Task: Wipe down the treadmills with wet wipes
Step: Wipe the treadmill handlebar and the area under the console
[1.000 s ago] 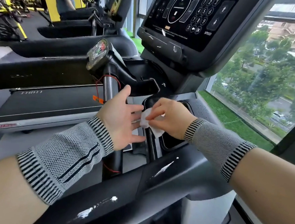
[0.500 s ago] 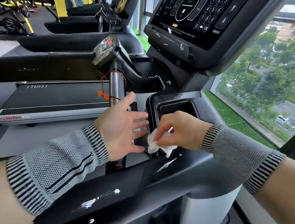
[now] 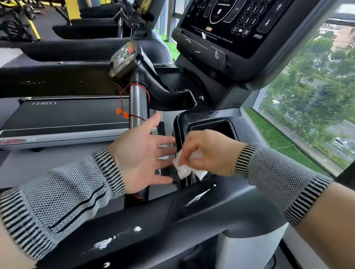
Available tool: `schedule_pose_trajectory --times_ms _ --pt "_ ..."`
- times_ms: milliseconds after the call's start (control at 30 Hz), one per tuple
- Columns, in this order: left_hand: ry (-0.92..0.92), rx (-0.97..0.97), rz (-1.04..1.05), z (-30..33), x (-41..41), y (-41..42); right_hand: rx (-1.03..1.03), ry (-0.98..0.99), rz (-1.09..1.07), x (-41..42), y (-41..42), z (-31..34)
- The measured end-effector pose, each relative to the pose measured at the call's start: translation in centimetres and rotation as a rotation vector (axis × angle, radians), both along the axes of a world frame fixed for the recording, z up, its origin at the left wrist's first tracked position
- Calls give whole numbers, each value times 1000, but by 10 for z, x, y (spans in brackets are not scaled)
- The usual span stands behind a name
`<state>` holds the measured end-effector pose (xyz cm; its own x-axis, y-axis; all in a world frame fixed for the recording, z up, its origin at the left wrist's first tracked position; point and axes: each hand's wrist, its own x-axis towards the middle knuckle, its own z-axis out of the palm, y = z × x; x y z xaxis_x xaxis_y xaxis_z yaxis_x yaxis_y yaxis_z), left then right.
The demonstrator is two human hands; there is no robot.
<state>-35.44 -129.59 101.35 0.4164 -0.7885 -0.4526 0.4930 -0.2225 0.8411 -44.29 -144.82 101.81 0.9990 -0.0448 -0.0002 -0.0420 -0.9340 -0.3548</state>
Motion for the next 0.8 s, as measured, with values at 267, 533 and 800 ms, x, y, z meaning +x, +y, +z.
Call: schedule_pose_trajectory --times_ms 267,533,800 --pt "14 -13 53 2 2 -4 -29 -25 31 1 1 1" --pt "38 -88 87 10 6 -11 -48 -47 -47 5 -2 3" --pt "-19 -96 89 9 13 -19 -88 -142 -29 5 -11 -10"
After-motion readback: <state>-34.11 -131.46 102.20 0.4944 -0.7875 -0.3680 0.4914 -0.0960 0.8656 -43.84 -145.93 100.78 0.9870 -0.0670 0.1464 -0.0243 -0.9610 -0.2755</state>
